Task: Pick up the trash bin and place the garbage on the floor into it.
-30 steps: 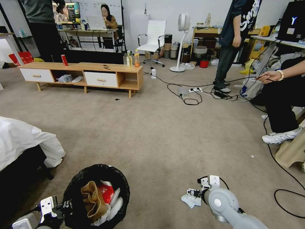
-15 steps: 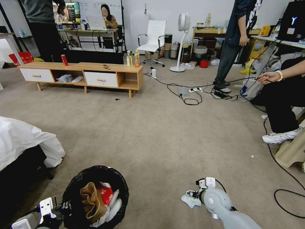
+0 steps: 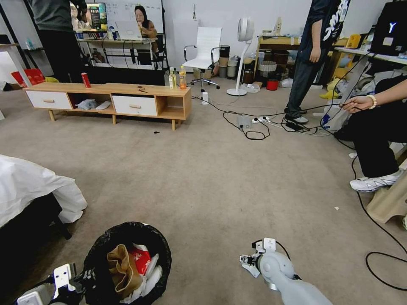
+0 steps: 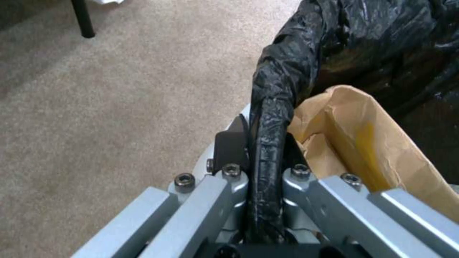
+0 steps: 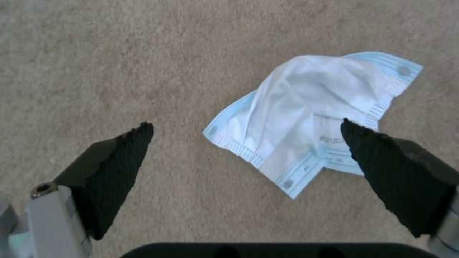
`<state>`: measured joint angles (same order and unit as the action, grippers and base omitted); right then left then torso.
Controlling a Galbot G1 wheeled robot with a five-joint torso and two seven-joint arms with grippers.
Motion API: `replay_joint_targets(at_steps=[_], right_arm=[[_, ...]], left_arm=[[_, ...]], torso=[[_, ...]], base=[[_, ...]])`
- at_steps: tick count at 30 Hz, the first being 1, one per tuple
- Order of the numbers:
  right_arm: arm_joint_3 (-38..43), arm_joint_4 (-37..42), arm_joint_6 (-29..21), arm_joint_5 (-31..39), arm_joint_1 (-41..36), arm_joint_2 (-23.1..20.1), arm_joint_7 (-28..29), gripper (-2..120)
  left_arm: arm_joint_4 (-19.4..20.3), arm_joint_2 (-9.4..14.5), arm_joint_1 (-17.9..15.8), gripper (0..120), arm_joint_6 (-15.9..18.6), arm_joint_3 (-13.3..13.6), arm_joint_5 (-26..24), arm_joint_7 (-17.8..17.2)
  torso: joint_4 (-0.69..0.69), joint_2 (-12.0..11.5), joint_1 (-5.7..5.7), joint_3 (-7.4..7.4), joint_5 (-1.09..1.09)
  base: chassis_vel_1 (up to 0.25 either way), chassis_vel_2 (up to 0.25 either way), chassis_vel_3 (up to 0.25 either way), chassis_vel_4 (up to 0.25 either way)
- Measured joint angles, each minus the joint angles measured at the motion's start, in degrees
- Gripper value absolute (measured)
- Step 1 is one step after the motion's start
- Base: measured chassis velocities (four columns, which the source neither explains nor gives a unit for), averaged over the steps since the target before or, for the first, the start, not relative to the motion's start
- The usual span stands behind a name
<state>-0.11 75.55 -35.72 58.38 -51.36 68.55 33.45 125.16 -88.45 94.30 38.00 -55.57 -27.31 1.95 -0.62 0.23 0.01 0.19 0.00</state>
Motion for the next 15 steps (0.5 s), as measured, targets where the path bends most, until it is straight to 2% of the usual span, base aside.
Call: replay_joint_targets(at_steps=[15], right_arm=[[0.7,-8.3,1.8,-3.5,3.0,2.7,-2.7,100]], left_arm=[[-1.0,0.3,-0.3,3,-0.1,0.1,0.0,0.1]], torso=[[0.0,0.0,0.0,0.0,0.0]], base=[[0.0,0.0,0.0,0.0]])
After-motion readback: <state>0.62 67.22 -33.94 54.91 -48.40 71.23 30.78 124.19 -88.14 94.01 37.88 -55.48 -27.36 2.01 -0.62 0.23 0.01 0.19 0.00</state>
